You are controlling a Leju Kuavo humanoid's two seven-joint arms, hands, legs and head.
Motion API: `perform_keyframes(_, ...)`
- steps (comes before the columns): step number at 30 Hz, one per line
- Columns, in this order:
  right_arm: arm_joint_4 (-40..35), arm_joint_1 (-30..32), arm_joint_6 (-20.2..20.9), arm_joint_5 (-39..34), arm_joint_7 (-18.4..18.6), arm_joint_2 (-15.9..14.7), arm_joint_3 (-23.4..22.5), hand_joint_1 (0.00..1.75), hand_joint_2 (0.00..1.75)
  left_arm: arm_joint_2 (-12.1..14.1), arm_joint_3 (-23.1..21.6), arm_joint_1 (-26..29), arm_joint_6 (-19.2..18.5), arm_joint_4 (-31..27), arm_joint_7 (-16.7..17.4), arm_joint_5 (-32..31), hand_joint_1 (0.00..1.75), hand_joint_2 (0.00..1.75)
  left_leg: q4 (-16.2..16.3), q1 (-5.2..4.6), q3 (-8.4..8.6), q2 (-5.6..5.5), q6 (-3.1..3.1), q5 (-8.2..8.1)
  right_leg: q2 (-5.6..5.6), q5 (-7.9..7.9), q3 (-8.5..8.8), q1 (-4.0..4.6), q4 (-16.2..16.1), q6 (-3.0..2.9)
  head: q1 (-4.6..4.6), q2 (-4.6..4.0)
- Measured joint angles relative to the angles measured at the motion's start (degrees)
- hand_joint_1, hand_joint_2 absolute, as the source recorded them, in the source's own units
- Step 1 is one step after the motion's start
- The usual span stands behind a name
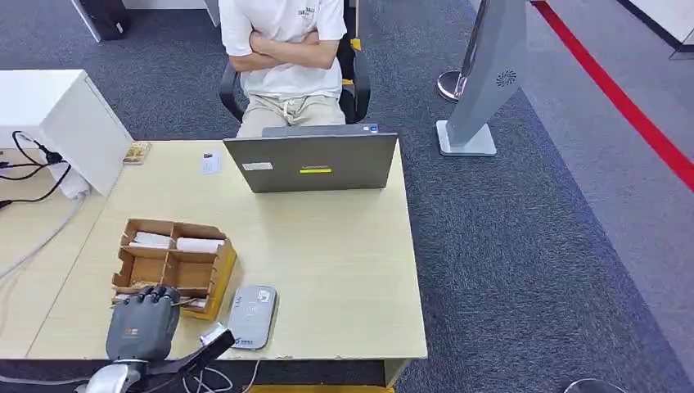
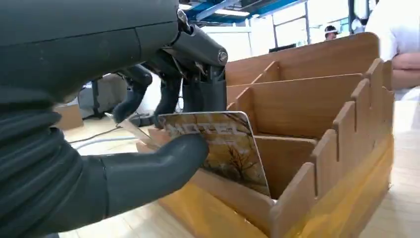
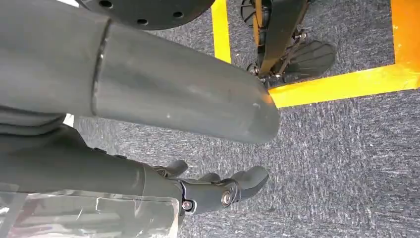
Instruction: Pass the card to the sensor for recognition and then transmit it.
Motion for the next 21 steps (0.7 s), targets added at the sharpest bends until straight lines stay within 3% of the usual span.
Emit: perform_keyframes(21, 0.00, 0.01, -0.02, 0.28, 0.44, 0.00, 0.00, 0.00, 0.00, 0.57, 0.00, 0.09, 0.44, -0.04, 1.16, -1.46, 1.75, 1.75, 0.00, 0.00, 0.00, 0.00, 0.00, 0.00, 0.00, 0.00, 0.00, 0.00, 0.00, 0.00, 0.00, 0.00)
